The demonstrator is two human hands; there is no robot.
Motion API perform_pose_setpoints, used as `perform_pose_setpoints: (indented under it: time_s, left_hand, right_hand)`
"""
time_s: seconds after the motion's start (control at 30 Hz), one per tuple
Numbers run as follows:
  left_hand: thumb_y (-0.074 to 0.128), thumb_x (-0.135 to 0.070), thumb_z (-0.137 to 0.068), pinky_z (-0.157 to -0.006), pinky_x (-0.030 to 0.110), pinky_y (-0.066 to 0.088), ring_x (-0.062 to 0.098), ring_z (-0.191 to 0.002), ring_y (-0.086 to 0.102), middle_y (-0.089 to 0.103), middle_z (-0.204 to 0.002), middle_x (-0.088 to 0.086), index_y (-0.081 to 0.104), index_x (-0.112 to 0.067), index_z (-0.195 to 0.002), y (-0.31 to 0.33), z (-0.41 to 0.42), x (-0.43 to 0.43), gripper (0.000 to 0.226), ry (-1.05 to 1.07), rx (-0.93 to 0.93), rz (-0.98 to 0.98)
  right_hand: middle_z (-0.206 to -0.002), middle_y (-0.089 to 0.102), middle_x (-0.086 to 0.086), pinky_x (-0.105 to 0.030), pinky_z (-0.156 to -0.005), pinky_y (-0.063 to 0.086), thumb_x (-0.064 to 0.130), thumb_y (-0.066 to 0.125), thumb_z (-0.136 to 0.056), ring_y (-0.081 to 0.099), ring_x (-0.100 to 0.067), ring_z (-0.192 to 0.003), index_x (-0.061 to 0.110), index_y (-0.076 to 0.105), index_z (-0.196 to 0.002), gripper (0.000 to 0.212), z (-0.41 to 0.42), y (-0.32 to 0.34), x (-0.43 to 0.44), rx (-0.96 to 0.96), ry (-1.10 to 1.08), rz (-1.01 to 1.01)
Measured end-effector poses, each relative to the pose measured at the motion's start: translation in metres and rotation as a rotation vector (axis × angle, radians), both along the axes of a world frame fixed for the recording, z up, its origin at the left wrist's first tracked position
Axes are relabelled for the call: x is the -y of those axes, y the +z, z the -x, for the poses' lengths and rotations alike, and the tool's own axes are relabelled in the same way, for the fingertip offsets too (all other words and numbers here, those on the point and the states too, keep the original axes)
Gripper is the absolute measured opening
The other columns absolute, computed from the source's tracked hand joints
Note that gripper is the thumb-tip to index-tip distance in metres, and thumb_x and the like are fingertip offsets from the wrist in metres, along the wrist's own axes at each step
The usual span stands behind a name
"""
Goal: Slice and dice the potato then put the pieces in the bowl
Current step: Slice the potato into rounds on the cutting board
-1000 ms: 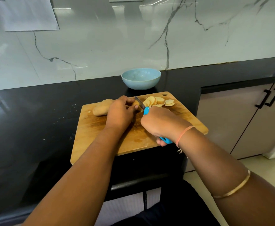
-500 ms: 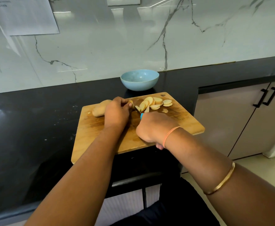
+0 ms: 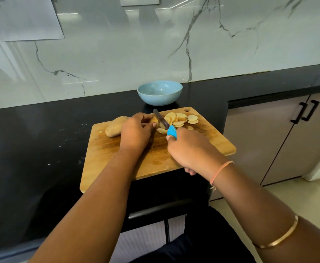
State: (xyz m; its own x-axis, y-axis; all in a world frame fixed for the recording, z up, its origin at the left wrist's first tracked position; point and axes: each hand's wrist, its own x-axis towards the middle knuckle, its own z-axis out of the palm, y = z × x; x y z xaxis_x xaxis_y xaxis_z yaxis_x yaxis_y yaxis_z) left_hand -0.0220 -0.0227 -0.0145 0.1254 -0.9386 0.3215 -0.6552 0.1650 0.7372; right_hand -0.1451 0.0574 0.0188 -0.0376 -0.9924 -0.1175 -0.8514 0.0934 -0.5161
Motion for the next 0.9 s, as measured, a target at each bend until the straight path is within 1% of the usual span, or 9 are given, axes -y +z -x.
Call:
perform_pose_setpoints:
  time_s: [0.1,0.2,0.3,0.37,0.43,0.5,0.57,0.77,0.9]
  left_hand:
    - [0.061,-0.024,-0.092,-0.076,0.015,0.046,0.005,-0.093,0.056,0.065,-0.118,0.0,0.06,-0.015,-0.125,0.0,0.0,0.0,0.034,0.01,0.02,0.002]
    - [0.06,-0.025,-0.093,-0.066,0.008,0.042,0.006,-0.089,0.057,0.066,-0.117,0.0,0.061,-0.015,-0.125,0.0,-0.001,0.001,0.034,0.02,0.023,0.003]
    - [0.061,-0.024,-0.092,-0.07,0.011,0.046,0.008,-0.091,0.059,0.067,-0.116,0.001,0.063,-0.014,-0.124,0.001,-0.002,0.0,0.033,0.006,0.005,0.016]
    - [0.061,-0.022,-0.092,-0.082,0.019,0.051,0.011,-0.097,0.061,0.067,-0.118,0.002,0.064,-0.014,-0.124,0.001,-0.002,-0.001,0.033,-0.013,-0.016,0.023]
    - [0.062,-0.02,-0.092,-0.092,0.026,0.051,0.013,-0.102,0.062,0.066,-0.12,0.002,0.063,-0.014,-0.124,0.001,-0.001,-0.001,0.033,-0.033,-0.037,0.018]
    - [0.062,-0.019,-0.091,-0.095,0.031,0.051,0.014,-0.106,0.061,0.066,-0.121,0.002,0.063,-0.013,-0.125,0.001,0.0,-0.001,0.034,-0.043,-0.044,0.008]
    - [0.063,-0.018,-0.091,-0.095,0.029,0.05,0.013,-0.106,0.061,0.066,-0.121,0.002,0.063,-0.013,-0.124,0.001,0.0,-0.002,0.033,-0.051,-0.048,0.01]
    - [0.063,-0.018,-0.091,-0.089,0.02,0.047,0.011,-0.105,0.06,0.066,-0.121,0.002,0.064,-0.013,-0.122,0.001,-0.001,-0.002,0.032,-0.026,-0.054,0.02]
    - [0.064,-0.018,-0.09,-0.093,0.026,0.051,0.013,-0.103,0.062,0.066,-0.12,0.002,0.065,-0.013,-0.122,0.0,-0.001,0.0,0.032,-0.008,-0.081,0.011]
  right_hand:
    - [-0.079,0.045,0.003,-0.032,-0.077,0.054,0.041,0.033,-0.101,0.057,-0.018,-0.08,0.016,0.043,-0.13,0.039,-0.004,-0.002,0.001,0.002,0.035,0.034]
    - [-0.078,0.045,0.002,-0.032,-0.078,0.054,0.042,0.034,-0.101,0.056,-0.018,-0.081,0.016,0.044,-0.126,0.038,-0.007,-0.003,0.003,-0.011,0.027,0.014]
    - [-0.077,0.044,0.002,-0.03,-0.076,0.053,0.041,0.035,-0.101,0.055,-0.017,-0.081,0.016,0.043,-0.126,0.037,-0.008,-0.002,0.006,-0.014,0.011,-0.004]
    - [-0.077,0.046,0.001,-0.028,-0.071,0.054,0.041,0.034,-0.101,0.056,-0.016,-0.076,0.015,0.043,-0.127,0.038,-0.008,0.0,0.008,-0.019,0.003,-0.027]
    - [-0.076,0.052,-0.002,-0.024,-0.055,0.052,0.042,0.033,-0.101,0.056,-0.013,-0.058,0.015,0.042,-0.127,0.039,-0.008,0.003,0.01,-0.021,-0.012,-0.07]
    - [-0.075,0.057,-0.005,-0.019,-0.039,0.046,0.043,0.032,-0.1,0.052,-0.012,-0.042,0.015,0.039,-0.131,0.042,-0.008,0.007,0.012,0.021,-0.028,-0.123]
    - [-0.073,0.058,-0.006,-0.016,-0.036,0.042,0.041,0.034,-0.1,0.05,-0.012,-0.039,0.014,0.036,-0.135,0.044,-0.009,0.01,0.015,0.066,-0.034,-0.148]
    - [-0.071,0.057,-0.006,-0.021,-0.045,0.047,0.034,0.036,-0.099,0.054,-0.014,-0.045,0.009,0.043,-0.126,0.037,-0.02,0.013,0.02,0.014,-0.025,-0.073]
    - [-0.072,0.044,-0.002,-0.023,-0.055,0.043,0.031,0.039,-0.099,0.055,-0.019,-0.076,0.01,0.044,-0.129,0.036,-0.017,0.01,0.014,-0.012,0.005,-0.04]
